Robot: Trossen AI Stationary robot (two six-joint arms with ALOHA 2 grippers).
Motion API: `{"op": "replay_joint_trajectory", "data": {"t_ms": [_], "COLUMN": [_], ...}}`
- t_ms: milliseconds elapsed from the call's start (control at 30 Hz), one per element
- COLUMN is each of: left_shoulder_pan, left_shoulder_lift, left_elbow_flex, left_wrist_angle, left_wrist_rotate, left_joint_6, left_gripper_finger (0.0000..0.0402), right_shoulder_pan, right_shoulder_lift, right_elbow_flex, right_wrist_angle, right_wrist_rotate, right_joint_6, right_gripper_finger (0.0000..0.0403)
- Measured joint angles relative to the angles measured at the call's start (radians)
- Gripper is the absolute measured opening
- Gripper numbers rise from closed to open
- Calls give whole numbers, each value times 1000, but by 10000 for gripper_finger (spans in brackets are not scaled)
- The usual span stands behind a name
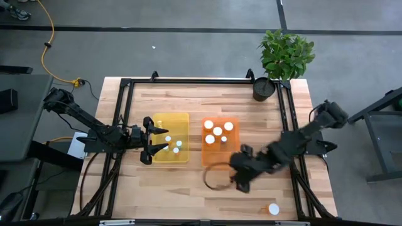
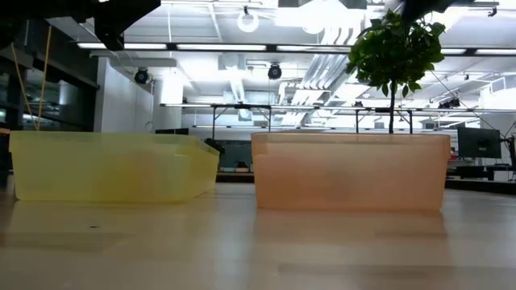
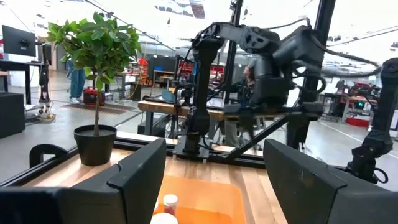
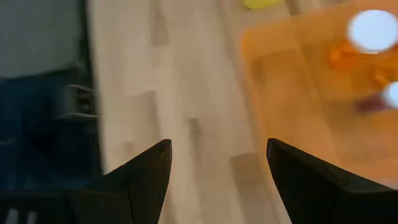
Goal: Pick and place medicine bottles into bin by pill shape (circle, oval)
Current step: Put the orange capsule bottle into the orange bin
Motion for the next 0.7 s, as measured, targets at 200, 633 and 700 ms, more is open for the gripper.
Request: {"op": "replay_joint_trajectory", "data": {"t_ms": [200,633,700], "left_shoulder_pan": [0,0,0], "left_shoulder_lift": [0,0,0], "left_elbow_flex": [0,0,0], "left_wrist_angle": [0,0,0], "left_wrist_rotate": [0,0,0], "left_joint_6": [0,0,-4], "left_gripper_finger": [257,257,257], "right_shoulder_pan": [116,242,293], "right_shoulder_lift": [-59,-27,-11], "right_elbow_flex": [-70,-70,-70], "right_wrist_angle": [18,-183,-194], "right_wrist_rotate": [125,-386,-440], "right_joint_6": [122,909,1073], "right_gripper_finger": [256,256,256]}}
